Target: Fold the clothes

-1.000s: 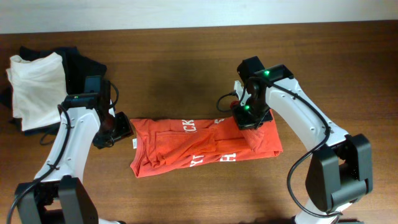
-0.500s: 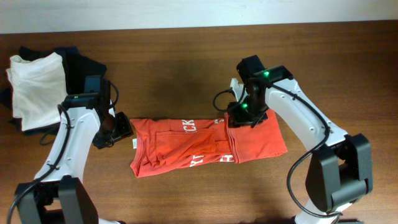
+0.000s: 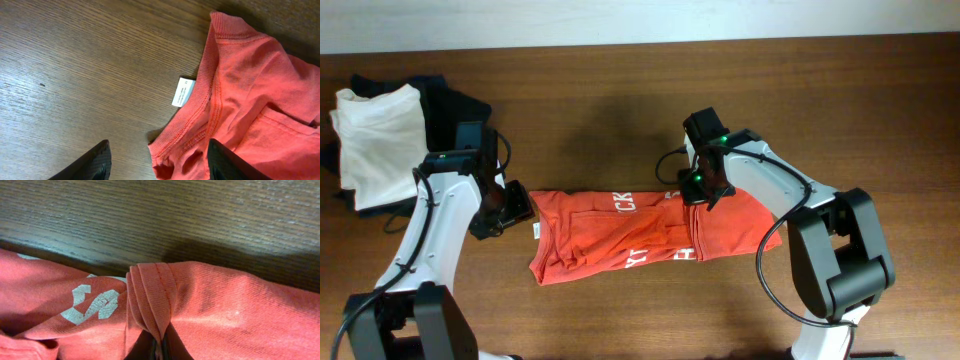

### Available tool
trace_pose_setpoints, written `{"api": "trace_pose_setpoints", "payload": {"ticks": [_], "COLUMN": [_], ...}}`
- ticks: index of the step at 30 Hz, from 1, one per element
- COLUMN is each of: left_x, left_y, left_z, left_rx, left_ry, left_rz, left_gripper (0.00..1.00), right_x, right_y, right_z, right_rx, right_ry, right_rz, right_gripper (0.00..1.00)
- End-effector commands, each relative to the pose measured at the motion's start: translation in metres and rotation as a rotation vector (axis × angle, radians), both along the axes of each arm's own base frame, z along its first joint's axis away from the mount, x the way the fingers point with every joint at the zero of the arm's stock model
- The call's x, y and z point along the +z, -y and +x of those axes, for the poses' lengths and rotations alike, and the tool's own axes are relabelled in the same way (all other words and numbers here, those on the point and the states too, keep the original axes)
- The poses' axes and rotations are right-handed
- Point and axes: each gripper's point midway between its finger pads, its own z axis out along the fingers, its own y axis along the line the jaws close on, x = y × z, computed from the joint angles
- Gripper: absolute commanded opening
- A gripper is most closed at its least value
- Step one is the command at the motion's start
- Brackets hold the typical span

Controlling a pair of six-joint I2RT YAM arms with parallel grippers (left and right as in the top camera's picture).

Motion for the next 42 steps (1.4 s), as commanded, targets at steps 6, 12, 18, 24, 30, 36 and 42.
{"api": "trace_pose_setpoints", "payload": {"ticks": [6, 12, 18, 24, 30, 36, 42], "left_x": [0.009, 0.009, 0.008, -0.017, -0.058, -0.089, -0.093], "left_y": [0.001, 0.001, 0.001, 0.022, 0.046, 0.068, 0.086], "left_z": [0.005, 0.005, 0.004, 0.001, -0.007, -0.021, -0.037], "left_rx": [0.001, 0.001, 0.000, -0.182, -0.315, -0.335, -0.371], "left_ry": [0.031, 0.031, 0.027, 0.032, -0.061, -0.165, -0.246], "left_rz": [-0.009, -0.009, -0.009, -0.123, -0.278, -0.437, -0.463], "left_gripper": [0.62, 0.61, 0.72, 0.83, 0.83, 0.83, 0.57], "right_x": [0.010, 0.012, 0.030, 0.090, 0.089, 0.089, 0.089], "right_y": [-0.019, -0.027, -0.015, 0.050, 0.077, 0.077, 0.077], "right_z": [0.008, 0.004, 0.009, -0.003, -0.025, -0.025, -0.025], "right_rx": [0.005, 0.013, -0.006, -0.140, -0.203, -0.202, -0.202], "right_ry": [0.007, -0.016, 0.000, -0.075, -0.191, -0.190, -0.190], "right_rz": [0.074, 0.127, 0.111, 0.003, -0.026, -0.027, -0.027], "right_gripper": [0.04, 0.05, 0.51, 0.58, 0.61, 0.61, 0.61]}}
